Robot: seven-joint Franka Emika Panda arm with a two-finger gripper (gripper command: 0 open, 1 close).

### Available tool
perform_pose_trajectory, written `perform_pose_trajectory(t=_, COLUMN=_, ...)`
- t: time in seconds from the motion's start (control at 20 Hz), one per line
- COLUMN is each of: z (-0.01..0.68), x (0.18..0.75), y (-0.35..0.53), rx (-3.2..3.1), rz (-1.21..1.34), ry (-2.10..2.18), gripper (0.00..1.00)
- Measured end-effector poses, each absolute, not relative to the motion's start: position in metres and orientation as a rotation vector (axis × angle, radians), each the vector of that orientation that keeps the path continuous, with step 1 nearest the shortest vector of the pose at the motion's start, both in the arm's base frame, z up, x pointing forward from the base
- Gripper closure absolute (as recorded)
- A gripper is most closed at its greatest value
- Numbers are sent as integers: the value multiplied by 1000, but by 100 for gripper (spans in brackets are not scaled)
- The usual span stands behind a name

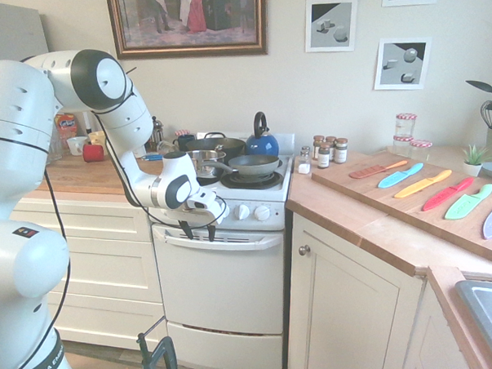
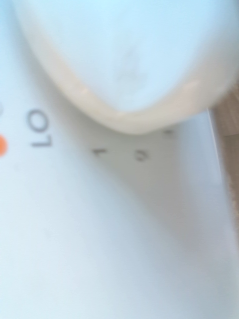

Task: Open the oven

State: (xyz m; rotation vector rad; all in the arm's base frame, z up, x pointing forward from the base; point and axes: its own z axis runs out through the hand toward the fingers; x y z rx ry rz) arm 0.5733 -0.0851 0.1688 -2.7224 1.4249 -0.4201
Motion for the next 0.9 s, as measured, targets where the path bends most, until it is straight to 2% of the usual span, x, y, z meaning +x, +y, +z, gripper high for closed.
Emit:
perform_pose_trajectory(t=0.25, z=158, x=575, y=-92, rx=-2738, rz=-410, ry=1401, gripper=0)
perform_pose_trajectory(t=0.45, z=154, x=553, y=-120, rx=-2748, rz=-466, ry=1380, gripper=0)
perform_pose_trajectory(t=0.75, z=94, x=440, y=-149, rx=-2850, rz=-245, ry=1371, gripper=0)
perform_pose_trajectory(t=0.9, z=76, x=408, y=-153, rx=-2873, rz=-217, ry=1338, gripper=0)
